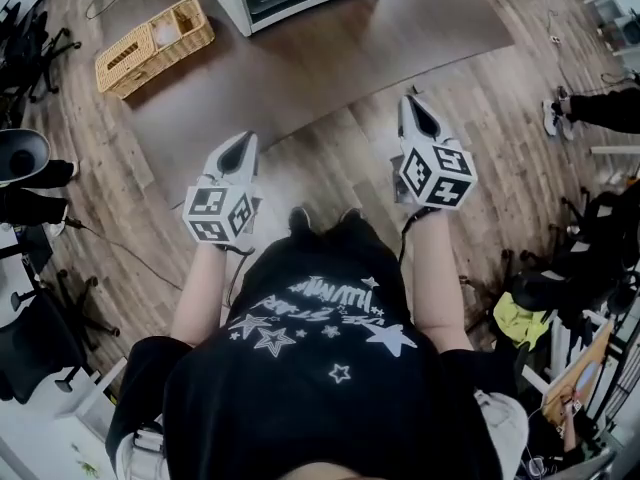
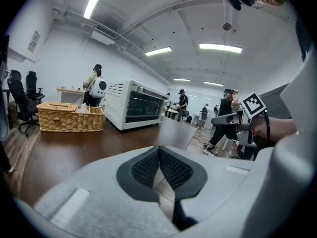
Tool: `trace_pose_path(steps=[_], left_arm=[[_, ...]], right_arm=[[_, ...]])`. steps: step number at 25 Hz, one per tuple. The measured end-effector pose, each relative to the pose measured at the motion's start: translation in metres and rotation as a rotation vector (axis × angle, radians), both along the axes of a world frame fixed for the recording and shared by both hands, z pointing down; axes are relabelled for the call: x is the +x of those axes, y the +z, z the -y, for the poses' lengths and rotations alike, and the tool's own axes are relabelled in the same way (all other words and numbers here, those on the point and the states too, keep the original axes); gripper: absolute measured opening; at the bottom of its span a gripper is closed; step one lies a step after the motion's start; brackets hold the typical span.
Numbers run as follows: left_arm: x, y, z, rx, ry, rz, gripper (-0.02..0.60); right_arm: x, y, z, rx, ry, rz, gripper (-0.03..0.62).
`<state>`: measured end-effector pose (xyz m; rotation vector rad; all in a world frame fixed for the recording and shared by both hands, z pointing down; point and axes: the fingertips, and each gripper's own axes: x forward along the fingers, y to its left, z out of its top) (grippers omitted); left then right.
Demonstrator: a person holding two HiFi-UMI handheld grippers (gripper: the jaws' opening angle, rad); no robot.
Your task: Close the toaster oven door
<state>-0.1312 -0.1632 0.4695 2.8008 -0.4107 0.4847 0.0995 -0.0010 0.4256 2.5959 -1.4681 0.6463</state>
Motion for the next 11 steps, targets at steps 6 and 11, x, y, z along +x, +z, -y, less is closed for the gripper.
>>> trace_pose_path(steps=[6, 11], left_arm=[[0.001, 0.013, -0.033, -0.030, 0.043, 0.001, 0.011], [-0.002, 0.014, -0.065, -0.013, 0.063, 0.012, 0.011]], right_arm=[[-0.020, 0.011, -0.031, -0.007, 0.017, 0.007, 0.005], [-0.039, 0.015, -0.060, 0.008, 0.000, 0.015, 0.005]])
